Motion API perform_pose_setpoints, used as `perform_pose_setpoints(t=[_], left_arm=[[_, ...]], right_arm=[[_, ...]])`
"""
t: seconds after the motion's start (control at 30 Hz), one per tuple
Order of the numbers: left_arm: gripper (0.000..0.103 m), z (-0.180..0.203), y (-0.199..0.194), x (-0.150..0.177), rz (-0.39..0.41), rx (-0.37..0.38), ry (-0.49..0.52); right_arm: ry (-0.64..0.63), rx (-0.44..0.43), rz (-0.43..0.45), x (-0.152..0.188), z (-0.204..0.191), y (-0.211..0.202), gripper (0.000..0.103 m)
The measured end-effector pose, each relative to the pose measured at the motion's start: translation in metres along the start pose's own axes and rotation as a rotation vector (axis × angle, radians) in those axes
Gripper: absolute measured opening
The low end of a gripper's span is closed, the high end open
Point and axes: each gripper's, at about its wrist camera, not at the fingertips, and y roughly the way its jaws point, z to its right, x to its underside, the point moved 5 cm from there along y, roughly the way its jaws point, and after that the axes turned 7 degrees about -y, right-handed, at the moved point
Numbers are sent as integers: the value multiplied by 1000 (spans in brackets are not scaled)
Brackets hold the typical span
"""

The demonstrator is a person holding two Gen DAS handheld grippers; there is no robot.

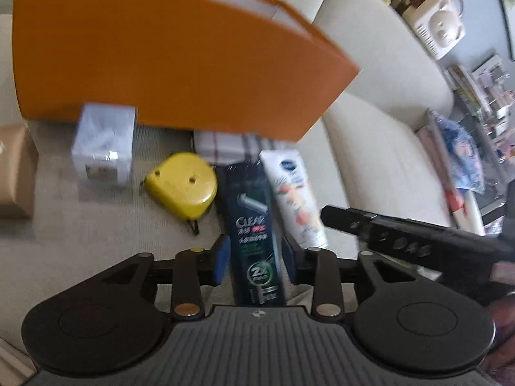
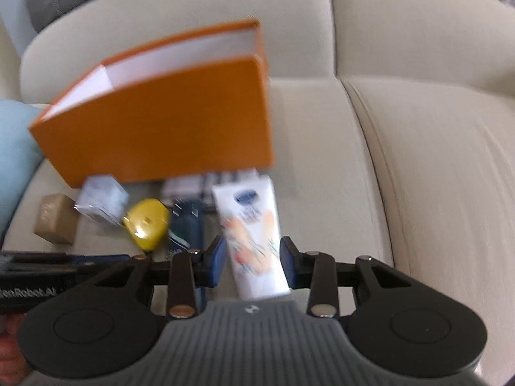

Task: Organize rigid objects
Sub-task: 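Move the left gripper to the black CLEAR shampoo while the right approaches the white Vaseline tube, then grasp the CLEAR shampoo with the left gripper while the right grasps the Vaseline tube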

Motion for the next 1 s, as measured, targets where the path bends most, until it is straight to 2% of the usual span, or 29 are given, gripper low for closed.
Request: perform_pose_setpoints(t=[0.23, 0.43, 0.63, 0.7, 0.83, 1.0], left_arm=[[49, -2, 29, 8, -48, -38, -49], [52, 1, 42, 9, -66, -50, -50], [51, -3, 45, 4, -79, -23, -90], [50, -5, 44, 6, -78, -12, -89], [47, -7, 44, 6, -89, 3, -91], [46, -1, 49, 7, -84, -29, -92]], right_arm=[[135, -68, -44, 3, 21, 18, 38], [146, -85, -77, 1, 19, 28, 40], [209, -114, -95, -2, 27, 40, 46], [209, -122, -108, -4, 25, 46, 50], [180, -129, -119, -7, 19, 55, 52], [131, -100, -120, -7, 11, 58, 53]])
